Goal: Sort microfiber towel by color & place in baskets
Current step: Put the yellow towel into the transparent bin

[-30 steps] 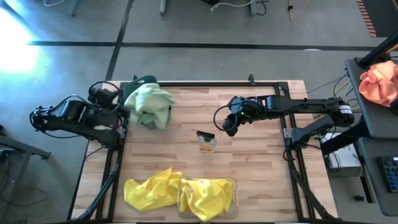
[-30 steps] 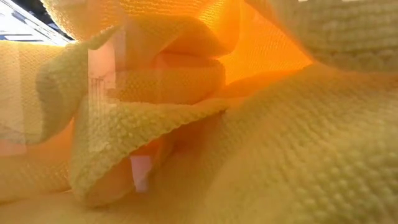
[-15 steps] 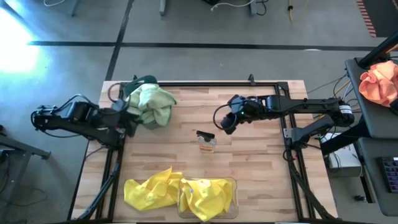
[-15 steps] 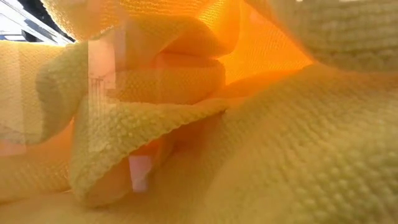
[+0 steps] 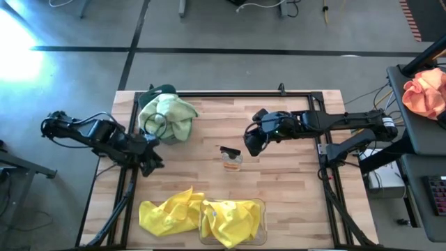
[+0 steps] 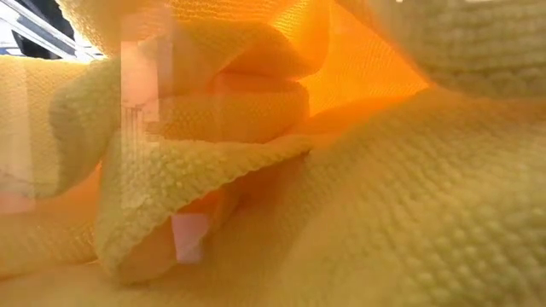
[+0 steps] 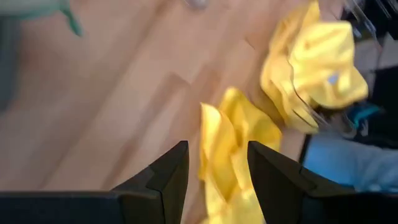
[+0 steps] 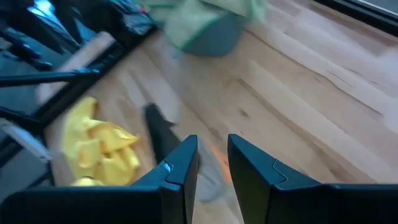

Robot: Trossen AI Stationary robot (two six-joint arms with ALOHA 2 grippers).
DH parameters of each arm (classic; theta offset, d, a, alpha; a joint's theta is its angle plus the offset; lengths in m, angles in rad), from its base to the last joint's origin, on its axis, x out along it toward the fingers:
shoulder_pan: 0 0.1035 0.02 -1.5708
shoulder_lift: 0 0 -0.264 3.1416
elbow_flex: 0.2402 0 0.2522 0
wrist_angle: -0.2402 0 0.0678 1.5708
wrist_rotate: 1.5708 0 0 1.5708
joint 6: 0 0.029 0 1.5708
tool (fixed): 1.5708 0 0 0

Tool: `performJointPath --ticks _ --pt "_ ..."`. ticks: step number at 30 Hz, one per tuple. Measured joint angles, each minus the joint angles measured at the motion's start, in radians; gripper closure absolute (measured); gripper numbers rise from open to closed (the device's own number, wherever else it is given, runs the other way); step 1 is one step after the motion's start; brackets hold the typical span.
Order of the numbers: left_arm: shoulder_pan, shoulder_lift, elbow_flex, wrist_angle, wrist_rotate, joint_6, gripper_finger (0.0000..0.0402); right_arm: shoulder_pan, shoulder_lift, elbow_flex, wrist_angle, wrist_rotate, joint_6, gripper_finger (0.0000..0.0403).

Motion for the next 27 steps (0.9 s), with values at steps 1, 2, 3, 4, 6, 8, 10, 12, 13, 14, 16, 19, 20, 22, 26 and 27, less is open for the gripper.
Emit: performJointPath --ticks 1,2,3,4,6,8,10,12,13,14,16,19,20,22,26,27 --pt "-0.017 0.008 0.000 0.009 0.009 -0.006 0.0253 0.008 0.000 0.005 0.012 0.000 0.000 0.0321" --pt "-0.036 0.019 0.000 0.025 0.012 -0.011 0.0253 0.015 0.000 0.011 0.024 0.000 0.000 0.0321" --pt "-0.054 0.029 0.000 0.043 0.012 -0.021 0.0253 0.023 0.000 0.015 0.029 0.000 0.000 0.0321" --pt "-0.071 0.041 0.000 0.056 0.013 -0.027 0.0253 0.029 0.000 0.020 0.030 0.000 -0.001 0.0321" --pt "-0.110 0.068 -0.002 0.077 0.012 -0.038 0.0253 0.041 0.000 0.026 0.036 0.000 0.000 0.0321" --pt "-0.151 0.097 -0.009 0.077 0.012 -0.061 0.0254 0.051 0.000 0.026 0.032 0.000 0.000 0.0321" --pt "-0.191 0.128 -0.019 0.079 0.017 -0.086 0.0254 0.063 0.000 0.026 0.031 0.000 0.000 0.0321" --pt "-0.231 0.155 -0.035 0.086 0.020 -0.126 0.0254 0.074 0.000 0.026 0.032 0.000 0.000 0.0321" --pt "-0.250 0.168 -0.045 0.108 0.020 -0.150 0.0254 0.081 0.000 0.026 0.032 0.000 0.000 0.0321" --pt "-0.268 0.181 -0.056 0.148 0.021 -0.176 0.0254 0.089 0.000 0.026 0.032 0.000 0.000 0.0321" --pt "-0.299 0.206 -0.080 0.239 0.021 -0.221 0.0254 0.104 0.000 0.026 0.030 -0.002 -0.001 0.0321" --pt "-0.325 0.249 -0.096 0.374 0.014 -0.263 0.0254 0.122 0.000 0.026 0.030 -0.026 -0.012 0.0321" --pt "-0.328 0.266 -0.098 0.392 0.011 -0.271 0.0254 0.125 0.000 0.026 0.029 -0.045 -0.016 0.0321" --pt "-0.329 0.306 -0.100 0.402 0.004 -0.296 0.0254 0.129 0.000 0.026 0.025 -0.080 -0.024 0.0321" --pt "-0.330 0.391 -0.094 0.412 -0.001 -0.321 0.0254 0.147 0.000 0.026 0.022 -0.112 -0.023 0.0321" --pt "-0.330 0.409 -0.093 0.415 0.000 -0.321 0.0254 0.155 0.000 0.026 0.020 -0.114 -0.026 0.0321"
